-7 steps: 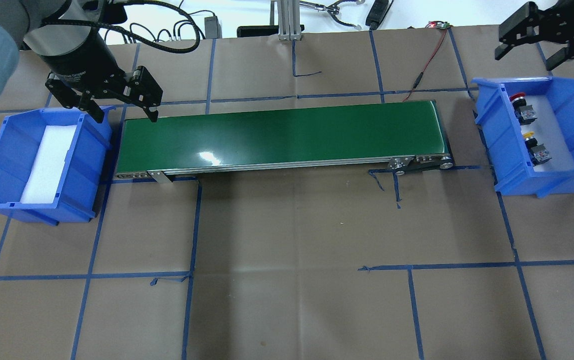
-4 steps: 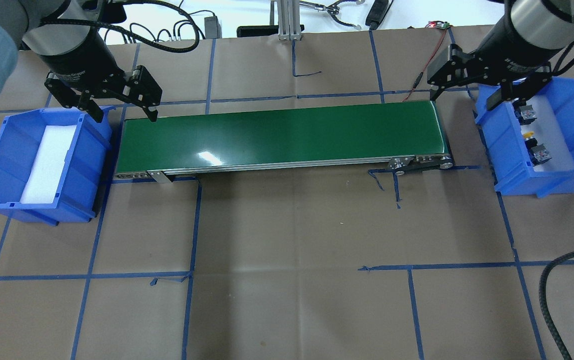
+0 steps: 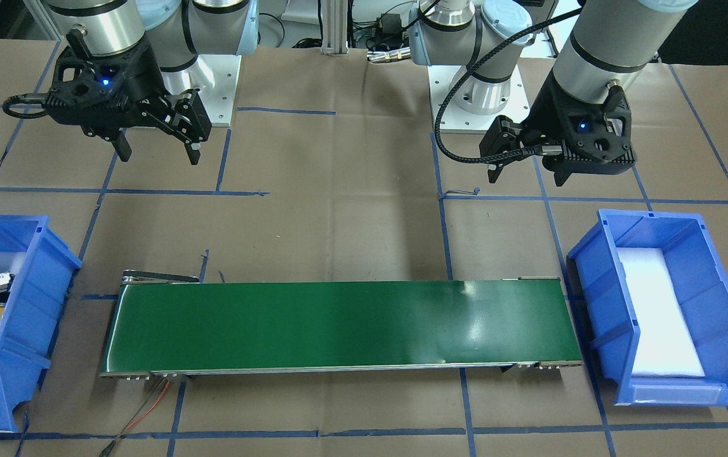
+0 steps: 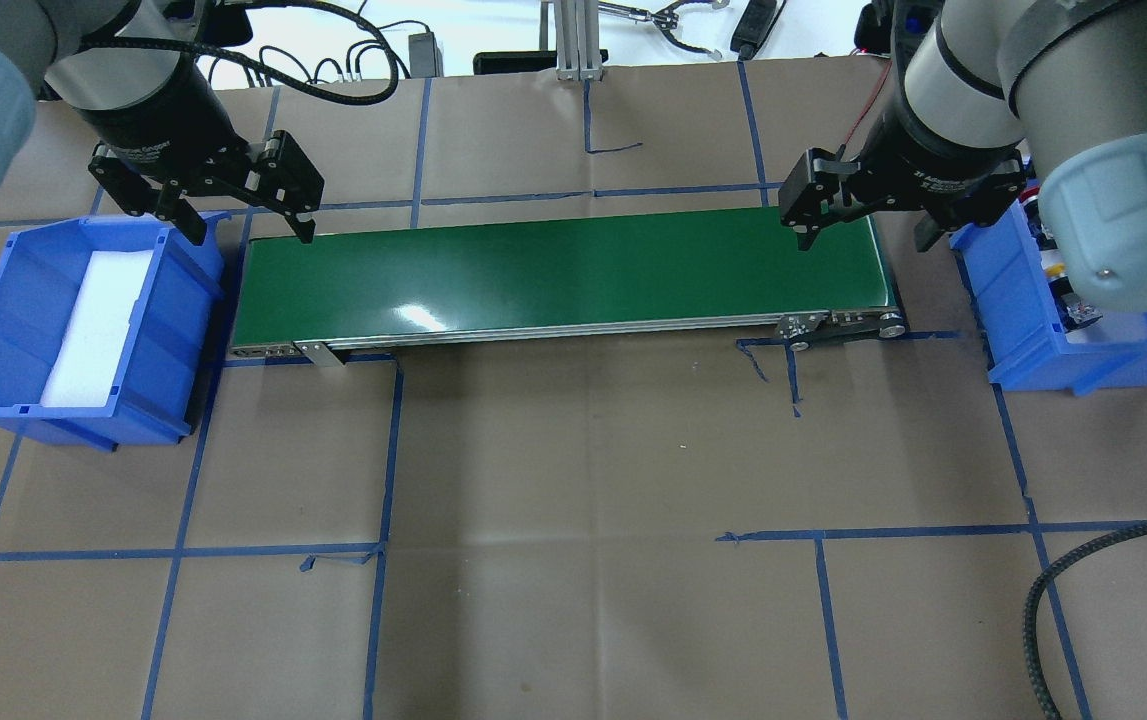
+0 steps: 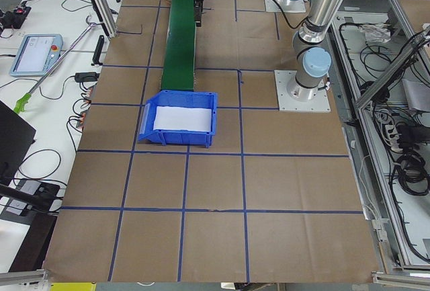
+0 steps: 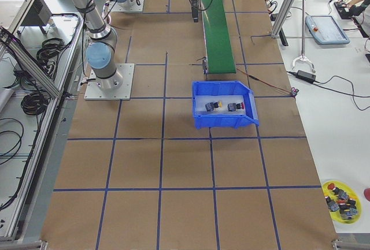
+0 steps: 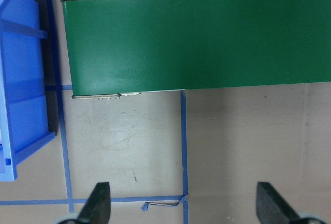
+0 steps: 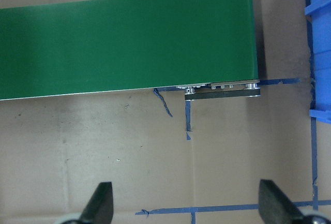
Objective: Transport two buttons from left to right
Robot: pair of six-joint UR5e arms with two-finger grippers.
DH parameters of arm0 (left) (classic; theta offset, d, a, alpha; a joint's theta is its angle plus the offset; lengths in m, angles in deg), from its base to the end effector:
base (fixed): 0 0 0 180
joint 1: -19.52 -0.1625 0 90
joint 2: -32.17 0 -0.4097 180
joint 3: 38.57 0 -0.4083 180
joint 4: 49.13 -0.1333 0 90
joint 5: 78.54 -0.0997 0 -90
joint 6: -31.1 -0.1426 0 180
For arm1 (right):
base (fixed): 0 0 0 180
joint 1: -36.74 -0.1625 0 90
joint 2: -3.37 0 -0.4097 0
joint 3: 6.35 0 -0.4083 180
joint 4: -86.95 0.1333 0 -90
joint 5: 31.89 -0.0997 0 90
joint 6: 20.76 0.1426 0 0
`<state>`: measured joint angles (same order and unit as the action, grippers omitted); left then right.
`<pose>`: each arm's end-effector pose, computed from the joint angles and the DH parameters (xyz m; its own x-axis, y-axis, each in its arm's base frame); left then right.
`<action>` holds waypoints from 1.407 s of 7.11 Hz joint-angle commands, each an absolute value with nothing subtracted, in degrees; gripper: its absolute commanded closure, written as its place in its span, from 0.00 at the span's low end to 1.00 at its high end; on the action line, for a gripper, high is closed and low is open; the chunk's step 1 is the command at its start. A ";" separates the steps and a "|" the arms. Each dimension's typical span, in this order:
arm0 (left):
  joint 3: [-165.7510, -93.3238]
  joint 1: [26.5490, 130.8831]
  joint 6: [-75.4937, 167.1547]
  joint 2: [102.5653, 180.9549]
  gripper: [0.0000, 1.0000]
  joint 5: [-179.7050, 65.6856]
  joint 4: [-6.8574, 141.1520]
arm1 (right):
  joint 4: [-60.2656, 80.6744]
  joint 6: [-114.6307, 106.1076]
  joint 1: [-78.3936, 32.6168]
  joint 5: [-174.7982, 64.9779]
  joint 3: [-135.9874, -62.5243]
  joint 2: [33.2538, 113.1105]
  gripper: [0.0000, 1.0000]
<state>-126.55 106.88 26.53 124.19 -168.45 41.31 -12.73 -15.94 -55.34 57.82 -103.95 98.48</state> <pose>-0.1094 -0.5269 0.4286 -0.9994 0.0337 0.0022 0.0337 0.9994 0.0075 0.1517 -0.4830 0.4238 -0.9988 0.0465 -0.0155 0.0481 0.9911 -0.1243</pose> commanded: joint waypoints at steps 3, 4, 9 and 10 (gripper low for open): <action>-126.55 106.88 26.53 124.19 0.00 -168.46 41.31 | -12.54 -16.28 -55.54 58.29 -103.29 98.91 0.00; -126.55 106.88 26.53 124.19 0.00 -168.46 41.31 | -12.89 -16.28 -55.54 58.20 -103.29 98.91 0.00; -126.63 106.88 26.44 124.19 0.00 -168.46 41.31 | -13.07 -16.19 -55.54 58.20 -103.20 98.74 0.00; -126.72 106.88 26.53 124.19 0.00 -168.46 41.31 | -13.07 -16.11 -55.54 58.20 -102.86 98.74 0.00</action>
<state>-126.66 106.88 26.48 124.19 -168.46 41.31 -13.06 -16.17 -55.54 58.17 -103.10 98.76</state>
